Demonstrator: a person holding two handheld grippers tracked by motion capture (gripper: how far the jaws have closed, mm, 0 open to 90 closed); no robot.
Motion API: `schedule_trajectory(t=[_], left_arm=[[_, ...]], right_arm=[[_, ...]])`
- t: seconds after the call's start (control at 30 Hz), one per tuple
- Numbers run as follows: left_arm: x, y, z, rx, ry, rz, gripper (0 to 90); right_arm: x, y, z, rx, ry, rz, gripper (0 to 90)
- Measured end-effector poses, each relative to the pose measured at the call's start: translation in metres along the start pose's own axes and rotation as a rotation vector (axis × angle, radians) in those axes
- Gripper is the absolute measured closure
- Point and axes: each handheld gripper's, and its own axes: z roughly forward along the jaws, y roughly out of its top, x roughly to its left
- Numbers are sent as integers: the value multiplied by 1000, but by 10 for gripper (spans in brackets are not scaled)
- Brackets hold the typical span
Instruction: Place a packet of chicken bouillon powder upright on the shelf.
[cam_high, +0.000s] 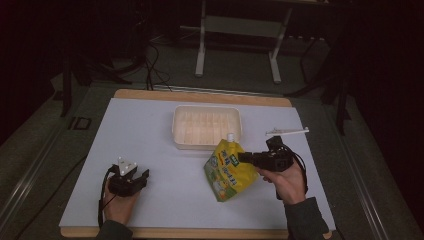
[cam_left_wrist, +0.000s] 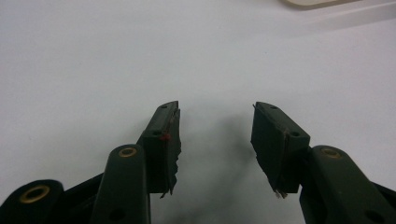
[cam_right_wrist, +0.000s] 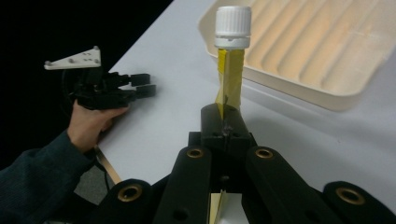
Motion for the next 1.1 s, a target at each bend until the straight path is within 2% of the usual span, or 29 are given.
schedule_trajectory(t=[0.2, 0.73, 1.1], left_arm=[[1, 0, -1, -10, 11, 2, 518], [2, -1, -3, -24, 39, 10, 528], [3, -1, -2, -22, 38, 11, 529]], right_arm=[[10, 8, -1, -9, -20, -32, 900], [15, 21, -6, -44, -32, -48, 900], [17, 30, -7, -58, -50, -54, 900]])
